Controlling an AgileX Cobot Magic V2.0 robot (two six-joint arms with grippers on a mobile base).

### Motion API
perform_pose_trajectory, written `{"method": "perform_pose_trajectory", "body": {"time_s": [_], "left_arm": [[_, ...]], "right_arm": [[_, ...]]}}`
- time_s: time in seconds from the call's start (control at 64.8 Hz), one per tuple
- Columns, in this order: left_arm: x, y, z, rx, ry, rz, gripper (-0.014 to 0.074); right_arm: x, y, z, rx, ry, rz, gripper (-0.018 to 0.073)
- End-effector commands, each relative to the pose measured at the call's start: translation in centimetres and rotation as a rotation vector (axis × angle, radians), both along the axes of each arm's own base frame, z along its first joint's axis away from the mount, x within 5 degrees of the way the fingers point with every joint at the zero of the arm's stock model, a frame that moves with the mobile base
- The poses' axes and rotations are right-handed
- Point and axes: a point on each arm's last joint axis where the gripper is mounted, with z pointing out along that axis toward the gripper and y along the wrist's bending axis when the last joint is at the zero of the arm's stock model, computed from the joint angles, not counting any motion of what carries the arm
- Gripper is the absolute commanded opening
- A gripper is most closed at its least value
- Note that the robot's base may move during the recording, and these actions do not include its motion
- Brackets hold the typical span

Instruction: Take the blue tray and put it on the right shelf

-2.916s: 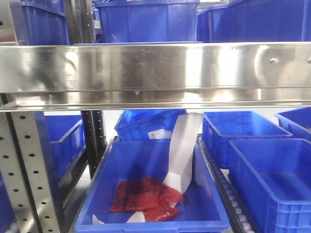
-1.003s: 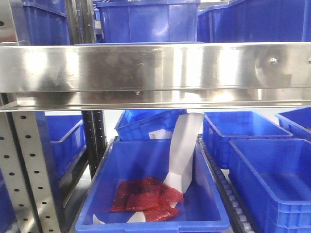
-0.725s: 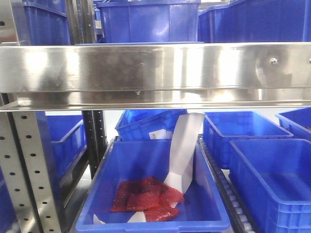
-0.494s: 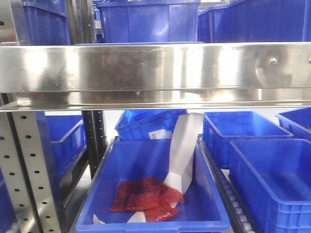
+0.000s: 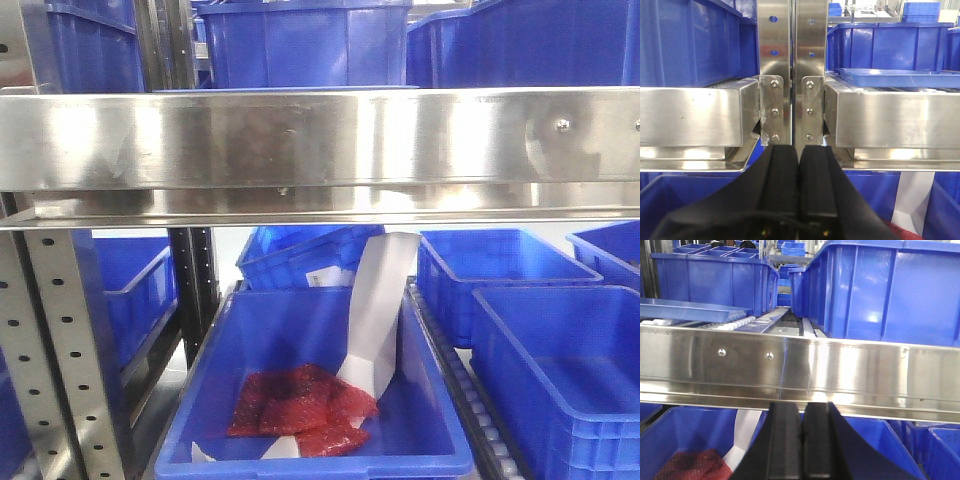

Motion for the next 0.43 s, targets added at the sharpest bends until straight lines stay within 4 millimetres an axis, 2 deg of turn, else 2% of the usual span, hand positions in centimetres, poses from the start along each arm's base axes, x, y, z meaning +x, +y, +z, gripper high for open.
{"method": "perform_pose_trajectory", "body": {"time_s": [0.0, 0.417], "left_arm": [[-0.04, 0.04, -0.21, -0.011, -0.064, 0.001, -0.0031], [-0.04, 0.04, -0.21, -0.011, -0.064, 0.001, -0.0031]], "right_arm": [[-0.42, -0.03, 1.64, 0.000, -0.128, -0.006, 0.0052], [-0.42, -0.03, 1.64, 0.000, -0.128, -0.006, 0.0052]]}}
